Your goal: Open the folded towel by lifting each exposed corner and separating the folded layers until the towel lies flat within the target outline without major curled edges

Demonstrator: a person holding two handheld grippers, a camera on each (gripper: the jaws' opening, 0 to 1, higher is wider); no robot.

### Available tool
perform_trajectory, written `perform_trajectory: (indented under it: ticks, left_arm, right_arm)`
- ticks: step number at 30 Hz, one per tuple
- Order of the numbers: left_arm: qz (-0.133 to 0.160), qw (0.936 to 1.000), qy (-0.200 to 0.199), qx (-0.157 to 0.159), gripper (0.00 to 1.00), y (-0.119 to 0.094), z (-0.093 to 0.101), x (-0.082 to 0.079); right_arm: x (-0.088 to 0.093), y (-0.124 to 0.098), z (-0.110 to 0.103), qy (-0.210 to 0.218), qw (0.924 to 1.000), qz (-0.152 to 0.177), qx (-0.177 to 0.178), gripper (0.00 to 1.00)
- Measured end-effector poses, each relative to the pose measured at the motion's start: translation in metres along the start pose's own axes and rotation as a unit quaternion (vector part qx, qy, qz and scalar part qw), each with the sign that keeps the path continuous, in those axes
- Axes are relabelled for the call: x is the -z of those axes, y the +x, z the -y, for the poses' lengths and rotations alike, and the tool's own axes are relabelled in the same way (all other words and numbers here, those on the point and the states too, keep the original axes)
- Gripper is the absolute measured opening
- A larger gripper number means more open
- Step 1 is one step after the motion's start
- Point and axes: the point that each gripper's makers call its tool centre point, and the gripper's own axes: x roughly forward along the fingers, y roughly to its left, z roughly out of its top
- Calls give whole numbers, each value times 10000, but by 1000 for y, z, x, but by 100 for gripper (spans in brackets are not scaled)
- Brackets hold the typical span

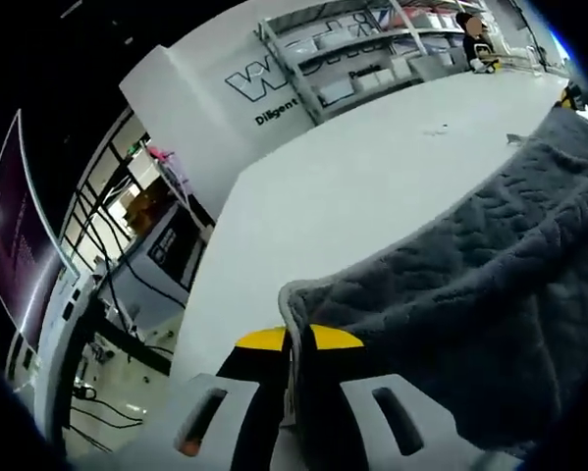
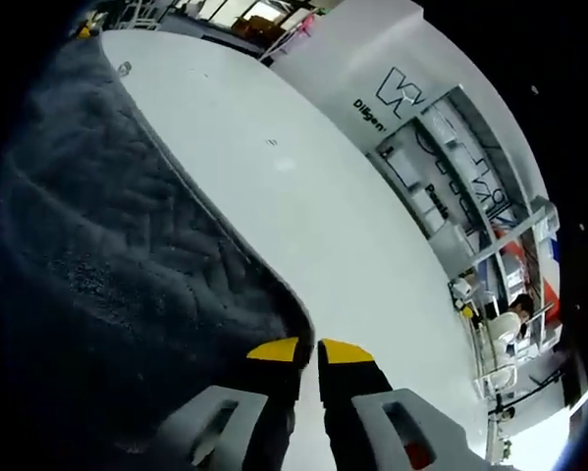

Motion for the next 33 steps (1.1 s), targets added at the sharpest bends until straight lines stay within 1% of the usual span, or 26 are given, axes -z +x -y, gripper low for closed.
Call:
perform_trajectory:
  ticks: [2,3,5,7,10,11,12,13,14,15,16,17,18,19,21,23,26,27,28,31,33]
  left_arm:
    - [201,9993,-318,35,13,-4,-1,-6]
    - [299,9988,-398,19,16,-6,-3,-9]
    - [361,9983,-452,6,24,-11,-6,-13]
    - [416,9978,-505,52,30,-15,-7,-16]
    - [556,9963,-646,122,41,-24,-7,-22]
    - [674,9938,-826,302,44,-28,-3,-27]
    - [745,9922,-922,393,47,-31,-1,-29]
    - [783,9910,-982,463,51,-34,1,-31]
    - [819,9889,-1064,630,55,-37,4,-33]
    - [868,9866,-1095,848,60,-41,10,-36]
    - [963,9841,-1136,970,66,-46,12,-40]
    - [993,9838,-1141,966,71,-51,10,-40]
    - [1019,9830,-1156,995,73,-56,10,-40]
    - [1082,9805,-1222,1093,74,-63,10,-42]
    - [1201,9756,-1352,1248,75,-73,10,-45]
    - [1282,9710,-1471,1381,79,-84,11,-44]
    - [1329,9661,-1594,1533,87,-100,15,-41]
    - [1354,9643,-1620,1598,91,-106,18,-40]
    - [1363,9611,-1659,1736,94,-114,24,-38]
    - [1432,9578,-1660,1858,99,-135,33,-34]
    - [1479,9569,-1622,1901,99,-141,29,-33]
  right_arm:
    - [-3,-4,5,-20,10000,48,58,22]
    - [-3,-7,7,-4,10000,66,54,24]
    - [-5,-11,10,61,9999,120,49,26]
    - [-8,-17,14,213,9995,218,105,26]
    - [-8,-24,16,229,9993,278,86,32]
    - [-9,-27,16,223,9993,313,36,36]
    - [-10,-29,14,231,9992,333,-29,38]
    - [-11,-32,12,268,9989,366,-134,41]
    - [-11,-36,8,288,9985,386,-265,45]
    - [-11,-40,4,326,9981,397,-347,46]
    - [-11,-45,3,309,9980,412,-354,44]
    - [-9,-49,1,257,9982,374,-388,44]
    - [-8,-53,0,201,9983,352,-414,46]
    - [-8,-58,0,190,9980,412,-450,48]
    - [-10,-67,-2,344,9961,544,-604,57]
    - [-10,-76,-3,426,9949,614,-673,66]
    - [-9,-89,-5,475,9932,738,-761,71]
    - [-10,-95,-7,524,9918,819,-834,74]
    - [-10,-98,-9,569,9905,878,-890,77]
    - [-13,-114,-17,644,9862,1095,-1061,84]
    - [-13,-125,-23,670,9840,1175,-1161,89]
